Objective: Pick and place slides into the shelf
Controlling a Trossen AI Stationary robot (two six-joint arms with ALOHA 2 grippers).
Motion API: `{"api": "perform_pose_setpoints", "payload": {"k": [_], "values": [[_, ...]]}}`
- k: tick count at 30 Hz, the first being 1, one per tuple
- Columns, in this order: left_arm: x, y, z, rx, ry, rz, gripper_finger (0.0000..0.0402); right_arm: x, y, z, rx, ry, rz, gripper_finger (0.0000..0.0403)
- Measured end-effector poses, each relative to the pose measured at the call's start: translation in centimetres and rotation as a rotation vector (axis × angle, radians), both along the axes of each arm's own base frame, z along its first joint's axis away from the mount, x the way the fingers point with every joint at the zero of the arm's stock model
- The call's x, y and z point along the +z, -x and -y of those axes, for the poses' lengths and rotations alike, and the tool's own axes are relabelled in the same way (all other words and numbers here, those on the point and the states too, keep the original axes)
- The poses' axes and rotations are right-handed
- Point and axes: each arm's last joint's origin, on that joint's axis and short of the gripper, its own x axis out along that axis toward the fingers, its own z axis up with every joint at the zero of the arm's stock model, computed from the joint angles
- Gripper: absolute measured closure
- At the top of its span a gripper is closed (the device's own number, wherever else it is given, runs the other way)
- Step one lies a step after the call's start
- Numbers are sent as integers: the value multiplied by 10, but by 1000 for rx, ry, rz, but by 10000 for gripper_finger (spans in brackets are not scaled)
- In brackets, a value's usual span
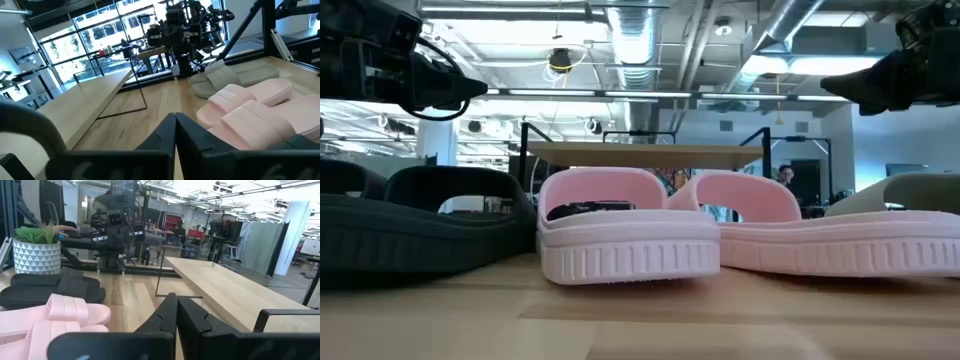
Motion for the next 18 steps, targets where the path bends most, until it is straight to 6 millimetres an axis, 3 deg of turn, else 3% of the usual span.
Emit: {"api": "perform_pose_setpoints", "payload": {"k": [18], "values": [[0,0,0,0,4,0,401,0,0,0,0,0,0,403]]}}
